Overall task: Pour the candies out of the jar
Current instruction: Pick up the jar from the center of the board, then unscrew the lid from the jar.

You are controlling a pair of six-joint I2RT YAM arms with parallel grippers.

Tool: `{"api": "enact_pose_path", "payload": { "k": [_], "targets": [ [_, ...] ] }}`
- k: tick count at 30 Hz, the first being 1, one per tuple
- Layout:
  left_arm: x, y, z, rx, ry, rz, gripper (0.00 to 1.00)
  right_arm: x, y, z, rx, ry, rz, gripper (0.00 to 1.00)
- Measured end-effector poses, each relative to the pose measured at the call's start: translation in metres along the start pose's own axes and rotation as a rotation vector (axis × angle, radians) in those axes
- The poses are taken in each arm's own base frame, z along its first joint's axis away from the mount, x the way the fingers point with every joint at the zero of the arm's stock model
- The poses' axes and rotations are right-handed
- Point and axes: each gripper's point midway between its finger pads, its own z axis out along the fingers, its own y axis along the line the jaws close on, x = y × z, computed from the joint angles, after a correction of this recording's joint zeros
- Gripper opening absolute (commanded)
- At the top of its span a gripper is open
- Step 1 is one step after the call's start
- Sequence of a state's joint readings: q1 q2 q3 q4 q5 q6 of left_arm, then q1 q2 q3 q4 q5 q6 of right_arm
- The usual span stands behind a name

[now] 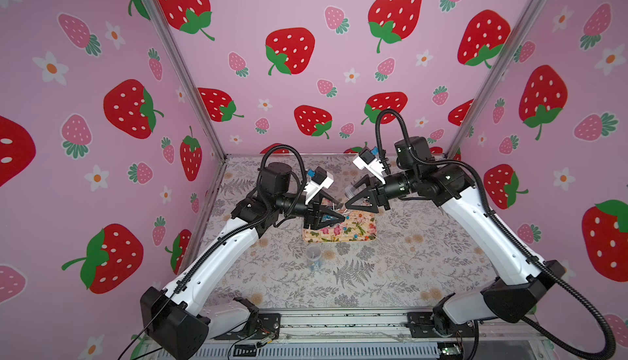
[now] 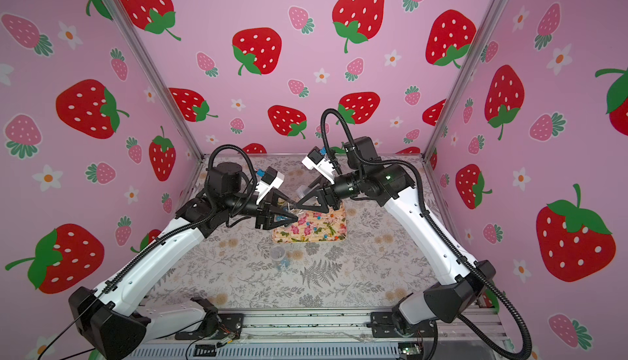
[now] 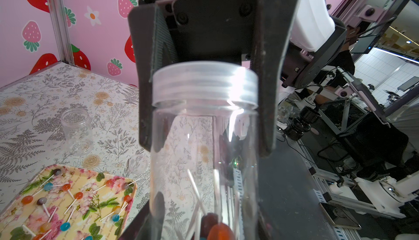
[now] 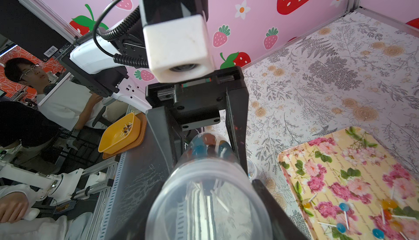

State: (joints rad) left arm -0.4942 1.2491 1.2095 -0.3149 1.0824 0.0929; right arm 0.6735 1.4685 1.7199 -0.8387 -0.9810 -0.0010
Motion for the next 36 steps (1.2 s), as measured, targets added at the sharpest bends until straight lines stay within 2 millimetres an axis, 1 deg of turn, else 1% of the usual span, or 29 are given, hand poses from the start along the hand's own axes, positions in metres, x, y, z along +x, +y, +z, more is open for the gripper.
{"api": "enact_pose_path", "payload": {
  "k": [3,6,8,17,23,29,31,34,36],
  "targets": [
    [-0.002,0.000,0.003,0.008,0.005,0.009,0.50,-0.001,0.000,-0.003,0.011,0.002,0.003,0.45],
    [-0.003,0.000,0.006,0.015,0.014,0.010,0.45,-0.001,0.000,-0.005,0.019,0.006,0.007,0.45],
    [-0.003,0.000,0.008,0.019,0.020,0.010,0.45,0.000,-0.001,-0.006,0.022,0.010,0.009,0.45],
    [0.002,0.002,0.015,0.036,0.061,0.001,0.52,0.005,-0.004,-0.007,0.037,0.038,0.032,0.45],
    [0.004,0.003,0.018,0.035,0.071,0.006,0.53,0.007,-0.004,-0.008,0.045,0.045,0.028,0.45],
    [0.005,0.003,0.018,0.031,0.074,0.009,0.57,0.007,-0.005,-0.008,0.047,0.045,0.026,0.45],
    [0.005,0.003,0.019,0.029,0.075,0.009,0.59,0.007,-0.005,-0.008,0.048,0.045,0.026,0.45],
    [0.005,0.002,0.020,0.031,0.076,0.014,0.65,0.006,-0.004,-0.007,0.045,0.044,0.025,0.45],
    [0.006,-0.001,0.024,0.044,0.081,0.022,0.67,0.002,-0.002,-0.006,0.033,0.031,0.005,0.45]
  ]
}}
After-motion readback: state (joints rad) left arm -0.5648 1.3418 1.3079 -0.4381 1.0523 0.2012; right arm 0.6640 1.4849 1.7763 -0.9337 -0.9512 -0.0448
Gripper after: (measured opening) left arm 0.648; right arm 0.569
